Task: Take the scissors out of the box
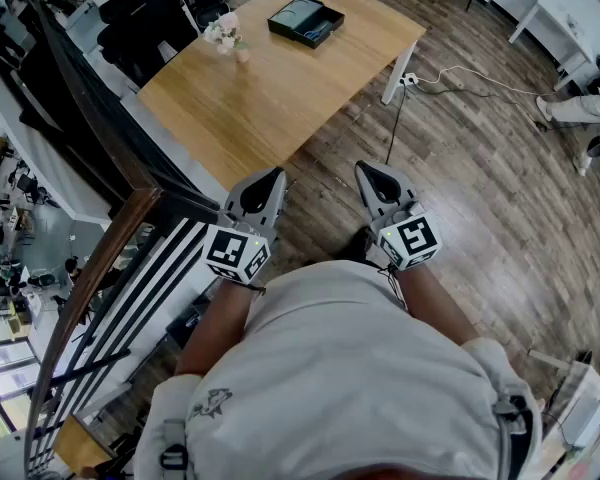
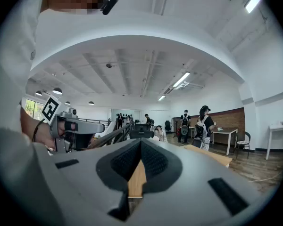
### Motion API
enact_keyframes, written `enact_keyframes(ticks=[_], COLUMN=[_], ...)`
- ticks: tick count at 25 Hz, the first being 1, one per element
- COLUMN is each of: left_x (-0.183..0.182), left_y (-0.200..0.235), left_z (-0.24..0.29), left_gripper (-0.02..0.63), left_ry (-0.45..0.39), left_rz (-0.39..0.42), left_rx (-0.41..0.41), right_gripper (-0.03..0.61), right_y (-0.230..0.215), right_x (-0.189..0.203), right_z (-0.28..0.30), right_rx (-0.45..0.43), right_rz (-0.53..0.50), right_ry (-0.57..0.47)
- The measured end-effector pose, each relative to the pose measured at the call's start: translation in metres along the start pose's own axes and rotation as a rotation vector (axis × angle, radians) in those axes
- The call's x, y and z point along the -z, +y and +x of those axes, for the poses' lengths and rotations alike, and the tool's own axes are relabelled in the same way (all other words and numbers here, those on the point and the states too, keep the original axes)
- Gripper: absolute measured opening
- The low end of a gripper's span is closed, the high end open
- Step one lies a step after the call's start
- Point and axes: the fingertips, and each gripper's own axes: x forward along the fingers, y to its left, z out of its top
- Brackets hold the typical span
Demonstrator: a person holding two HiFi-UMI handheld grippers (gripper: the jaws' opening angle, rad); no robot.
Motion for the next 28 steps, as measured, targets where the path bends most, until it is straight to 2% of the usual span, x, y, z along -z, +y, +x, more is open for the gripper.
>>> enact_keyframes(ticks=[11,22,28], left_x=[0.005,0.015,0.032], left_y=[0.001,0.005,0.007], left_z=[0.008,0.037,0.071], left_gripper=[0.005,0.005,0.005], left_ry=[0.005,0.032,0.066], left_rz=[-0.011,-0.028,-0.043], left_rx=[0.000,-0.002,-0.009], right_gripper=[0.003,0.006,0.086], right_y=[-0.013,-0.045,-0.081], right_x=[0.006,0.011,0.025], right_z=[0.001,0.009,0.016], right_rx=[0.008,0.001,-0.023], right_rz=[0.008,-0.006,-0.010], right_ry=[0.001,0.026,0.046])
